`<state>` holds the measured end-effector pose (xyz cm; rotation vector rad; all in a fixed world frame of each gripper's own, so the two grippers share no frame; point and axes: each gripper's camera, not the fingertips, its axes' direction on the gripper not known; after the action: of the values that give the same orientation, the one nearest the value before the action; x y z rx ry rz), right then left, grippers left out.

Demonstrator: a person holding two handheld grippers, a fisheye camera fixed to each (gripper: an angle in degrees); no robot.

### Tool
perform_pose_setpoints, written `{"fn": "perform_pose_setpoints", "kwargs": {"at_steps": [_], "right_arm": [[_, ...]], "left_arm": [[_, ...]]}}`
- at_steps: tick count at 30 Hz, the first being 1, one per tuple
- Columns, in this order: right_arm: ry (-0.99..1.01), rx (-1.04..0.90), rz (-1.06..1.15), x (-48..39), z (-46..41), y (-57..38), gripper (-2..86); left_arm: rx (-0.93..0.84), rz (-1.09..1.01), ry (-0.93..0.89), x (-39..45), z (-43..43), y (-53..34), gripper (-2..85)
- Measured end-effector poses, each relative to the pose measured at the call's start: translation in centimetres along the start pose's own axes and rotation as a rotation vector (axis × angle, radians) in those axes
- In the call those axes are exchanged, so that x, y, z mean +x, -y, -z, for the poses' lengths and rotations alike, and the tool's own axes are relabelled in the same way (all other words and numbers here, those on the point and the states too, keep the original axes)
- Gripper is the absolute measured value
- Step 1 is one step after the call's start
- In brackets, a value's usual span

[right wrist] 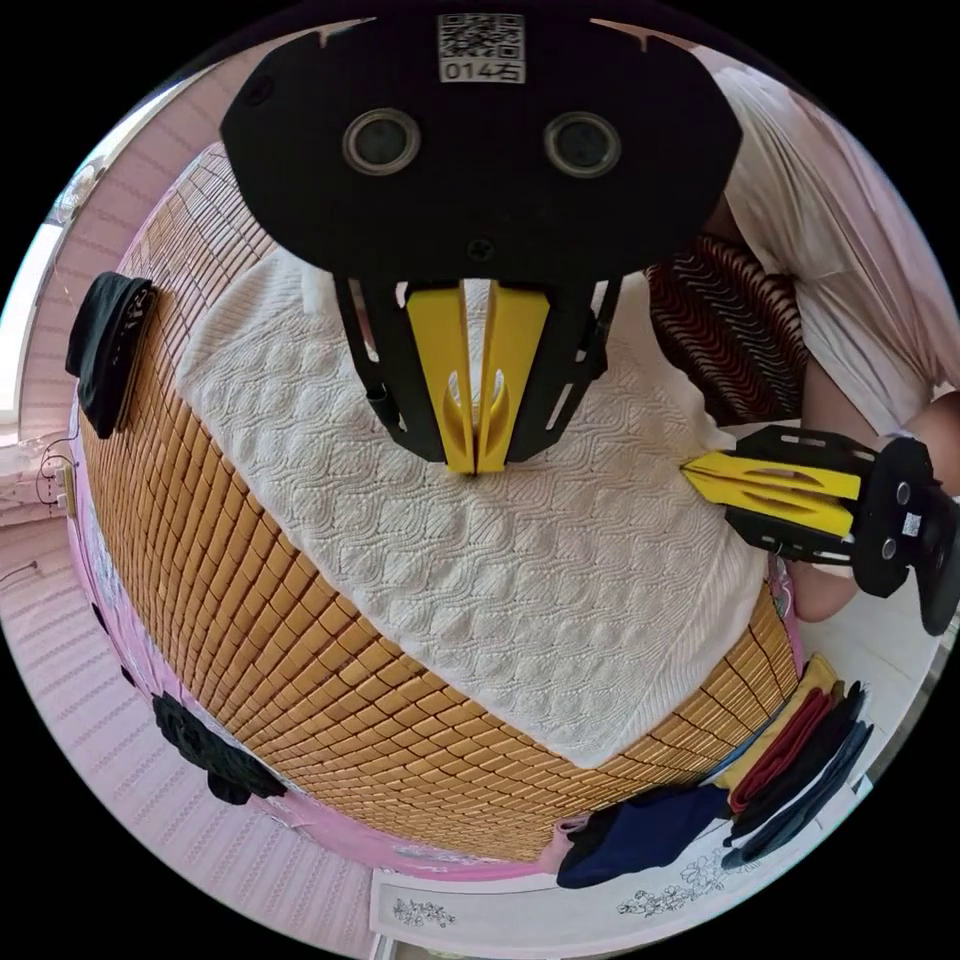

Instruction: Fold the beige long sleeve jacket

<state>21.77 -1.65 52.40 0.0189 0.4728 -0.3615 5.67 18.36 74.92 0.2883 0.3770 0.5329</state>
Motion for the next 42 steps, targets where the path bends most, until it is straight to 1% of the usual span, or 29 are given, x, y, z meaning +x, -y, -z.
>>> {"fn": "perform_pose_setpoints", "kwargs": {"at_steps": [4,5,6,7,8,9,11,12,15,16,19,21,27,29,30,31,33,34,35,36,37,38,39,40,42], "right_arm": [[0.033,-0.053,0.071,-0.1,0.8,2.0,-0.4],[0.050,-0.023,0.079,0.2,1.7,2.9,-0.4],[0.058,0.013,0.075,0.6,2.5,3.9,-0.4],[0.057,0.020,0.072,0.8,2.7,4.5,-0.4],[0.041,0.006,0.069,1.1,2.4,6.0,-0.4],[0.007,-0.039,0.068,1.2,1.3,7.5,-0.4],[-0.011,-0.117,0.079,1.2,-0.9,9.1,-0.4],[-0.005,-0.119,0.068,1.4,-0.9,9.7,-0.4],[0.028,-0.151,0.064,2.0,-1.3,10.7,-0.4],[0.028,-0.151,0.071,2.1,-1.3,10.7,-0.5],[0.030,-0.220,0.132,2.2,-1.5,11.7,-0.5],[0.040,-0.309,0.207,2.4,-1.2,13.0,-0.5],[0.051,-0.392,0.214,3.8,-3.5,14.4,-0.8],[0.049,-0.391,0.212,4.2,-3.6,14.0,-0.8],[0.056,-0.361,0.202,4.8,-3.4,13.4,-0.8],[0.069,-0.332,0.186,5.2,-3.2,12.9,-0.8],[0.183,-0.147,0.058,7.7,-1.3,9.3,-0.7],[0.212,-0.092,0.025,8.3,-0.6,7.9,-0.6],[0.251,0.008,-0.048,9.4,0.8,4.6,-0.4],[0.260,0.063,-0.136,10.4,1.7,1.1,0.2],[0.256,0.076,-0.183,10.9,2.0,-0.8,0.4],[0.242,0.079,-0.283,11.7,2.2,-4.6,2.4],[0.237,0.043,-0.394,12.5,1.8,-8.3,5.2],[0.247,0.015,-0.448,12.8,1.5,-10.0,7.0],[0.351,-0.097,-0.591,13.6,-0.6,-15.4,10.9]], "left_arm": [[-0.024,0.030,-0.040,0.6,-0.6,-0.1,-1.0],[-0.004,0.022,-0.032,0.9,-0.3,0.0,-1.0],[0.063,0.003,-0.039,1.7,0.5,0.1,-1.0],[0.116,-0.032,-0.080,2.7,0.9,0.4,-1.0],[0.125,-0.051,-0.098,3.2,0.8,0.6,-1.0],[0.113,-0.084,-0.108,4.3,0.1,1.2,-1.0],[0.074,-0.104,-0.055,5.8,-1.7,1.8,-1.0],[0.054,-0.094,-0.021,6.4,-2.8,1.9,-1.0],[0.032,-0.074,-0.053,7.5,-5.4,1.2,-1.0],[0.071,-0.076,-0.053,7.8,-5.7,0.6,-1.0],[0.043,-0.081,-0.064,8.3,-6.2,0.4,-1.0],[0.028,-0.101,-0.057,8.6,-6.3,0.4,-1.0],[0.049,-0.144,-0.016,10.1,-7.7,-1.1,-1.0],[0.053,-0.163,-0.002,10.6,-7.9,-1.4,-0.9],[0.051,-0.165,-0.005,10.7,-8.1,-1.6,-0.9],[0.047,-0.158,-0.018,10.7,-8.1,-1.7,-0.9],[0.043,-0.148,-0.051,10.6,-8.0,-1.9,-0.7],[0.054,-0.151,-0.083,10.6,-7.7,-2.2,-0.4],[0.067,-0.154,-0.099,10.7,-7.5,-2.4,-0.2],[0.103,-0.170,-0.131,10.9,-7.0,-2.8,0.7],[0.139,-0.186,-0.150,11.2,-6.5,-3.1,2.2],[0.157,-0.193,-0.157,11.4,-6.2,-3.2,3.3],[0.188,-0.210,-0.179,11.9,-5.9,-3.2,5.7],[0.216,-0.222,-0.201,12.3,-5.7,-3.0,6.6],[0.245,-0.244,-0.222,13.1,-5.7,-2.6,8.5]]}}
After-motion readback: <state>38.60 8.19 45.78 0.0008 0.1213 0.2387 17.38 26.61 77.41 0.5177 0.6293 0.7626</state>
